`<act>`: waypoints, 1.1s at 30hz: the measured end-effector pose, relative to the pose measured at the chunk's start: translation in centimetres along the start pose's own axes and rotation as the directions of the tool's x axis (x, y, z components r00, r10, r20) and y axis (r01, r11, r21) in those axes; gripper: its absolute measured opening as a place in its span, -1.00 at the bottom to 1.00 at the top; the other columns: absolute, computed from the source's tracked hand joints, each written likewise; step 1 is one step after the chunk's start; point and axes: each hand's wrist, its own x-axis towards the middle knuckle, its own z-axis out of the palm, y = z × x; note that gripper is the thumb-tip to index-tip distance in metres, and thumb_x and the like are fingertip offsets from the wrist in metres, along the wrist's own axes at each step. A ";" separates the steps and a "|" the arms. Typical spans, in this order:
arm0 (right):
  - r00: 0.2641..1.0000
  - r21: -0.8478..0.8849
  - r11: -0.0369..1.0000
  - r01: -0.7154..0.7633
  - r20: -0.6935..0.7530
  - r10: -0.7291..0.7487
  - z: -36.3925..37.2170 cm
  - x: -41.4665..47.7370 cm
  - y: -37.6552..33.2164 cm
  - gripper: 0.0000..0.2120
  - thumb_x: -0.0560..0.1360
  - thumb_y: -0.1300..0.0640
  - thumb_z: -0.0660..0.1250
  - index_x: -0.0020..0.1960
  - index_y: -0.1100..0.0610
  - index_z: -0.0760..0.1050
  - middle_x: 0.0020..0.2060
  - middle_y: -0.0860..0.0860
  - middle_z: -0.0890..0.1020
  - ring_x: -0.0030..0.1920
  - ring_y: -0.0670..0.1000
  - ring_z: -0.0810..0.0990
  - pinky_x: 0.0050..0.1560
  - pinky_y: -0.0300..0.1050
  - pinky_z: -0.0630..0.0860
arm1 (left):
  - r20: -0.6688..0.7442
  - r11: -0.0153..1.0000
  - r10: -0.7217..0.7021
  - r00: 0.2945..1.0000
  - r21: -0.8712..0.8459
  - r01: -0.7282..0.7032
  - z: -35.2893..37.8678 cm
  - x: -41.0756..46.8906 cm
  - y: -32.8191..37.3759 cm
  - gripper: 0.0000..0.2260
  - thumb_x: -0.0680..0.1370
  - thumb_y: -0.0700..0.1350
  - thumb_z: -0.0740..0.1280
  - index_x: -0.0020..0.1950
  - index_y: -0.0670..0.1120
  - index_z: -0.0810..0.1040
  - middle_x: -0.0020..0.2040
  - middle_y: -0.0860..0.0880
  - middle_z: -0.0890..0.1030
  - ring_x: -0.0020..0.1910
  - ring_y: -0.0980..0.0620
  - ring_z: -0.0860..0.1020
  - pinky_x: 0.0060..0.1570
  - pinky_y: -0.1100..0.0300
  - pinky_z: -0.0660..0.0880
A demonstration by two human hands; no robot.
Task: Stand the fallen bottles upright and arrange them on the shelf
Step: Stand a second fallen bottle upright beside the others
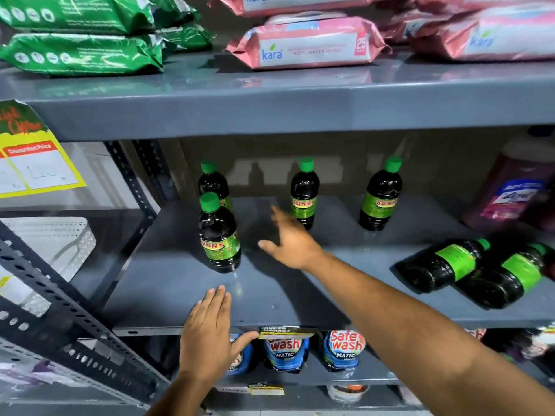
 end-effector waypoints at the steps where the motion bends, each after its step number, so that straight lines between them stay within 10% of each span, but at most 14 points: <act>1: 0.997 -0.057 0.996 -0.071 -0.035 0.070 -1.6 -0.8 1.4 -0.23 0.49 -0.04 0.39 0.55 0.16 0.11 0.43 0.20 0.34 0.42 0.19 0.32 0.37 -0.06 0.28 | -0.012 1.000 0.006 1.000 -0.012 -0.006 0.1 0.0 0.1 -0.14 0.43 0.44 0.08 0.29 -0.30 0.53 0.33 -0.24 0.53 0.30 -0.24 0.51 0.24 -0.14 0.44; 6: 0.888 -0.406 0.790 -0.459 -0.230 0.398 -11.4 -6.2 9.1 -0.54 0.46 -0.15 0.31 0.29 0.04 0.44 0.22 0.14 0.55 0.21 0.18 0.54 0.12 0.04 0.52 | -0.071 0.999 0.039 0.997 -0.024 -0.041 0.9 0.3 -0.1 -0.11 0.41 0.43 0.11 0.27 -0.36 0.50 0.32 -0.31 0.51 0.28 -0.30 0.51 0.22 -0.19 0.43; 14: 0.376 -0.436 0.212 -0.875 -0.334 0.865 -21.3 -12.5 16.2 -0.08 0.23 -0.58 0.17 0.40 -0.03 0.38 0.41 0.12 0.42 0.44 0.28 0.26 0.38 0.39 0.01 | -0.109 0.999 0.051 0.993 -0.008 -0.052 1.4 0.2 -0.5 -0.12 0.46 0.43 0.09 0.24 -0.39 0.49 0.31 -0.36 0.50 0.25 -0.37 0.50 0.16 -0.26 0.42; 23: 0.385 -0.503 0.187 -0.844 -0.325 0.864 -20.4 -11.2 17.0 -0.10 0.29 -0.58 0.02 0.42 -0.04 0.37 0.41 0.07 0.44 0.49 0.27 0.19 0.38 0.44 -0.26 | -0.047 0.999 0.026 0.999 0.022 -0.025 1.2 0.0 -0.6 -0.10 0.40 0.43 0.18 0.28 -0.39 0.47 0.32 -0.35 0.49 0.27 -0.35 0.49 0.20 -0.24 0.43; 33: 0.448 -0.264 0.362 -0.894 -0.492 0.747 -18.4 -10.0 17.8 -0.27 0.38 -0.31 0.24 0.35 0.16 0.33 0.27 0.18 0.53 0.38 0.27 0.35 0.43 0.18 0.00 | -0.023 0.999 0.031 0.999 0.033 -0.030 0.4 -0.2 -0.2 -0.08 0.42 0.45 0.09 0.26 -0.40 0.48 0.30 -0.37 0.50 0.24 -0.36 0.52 0.19 -0.24 0.45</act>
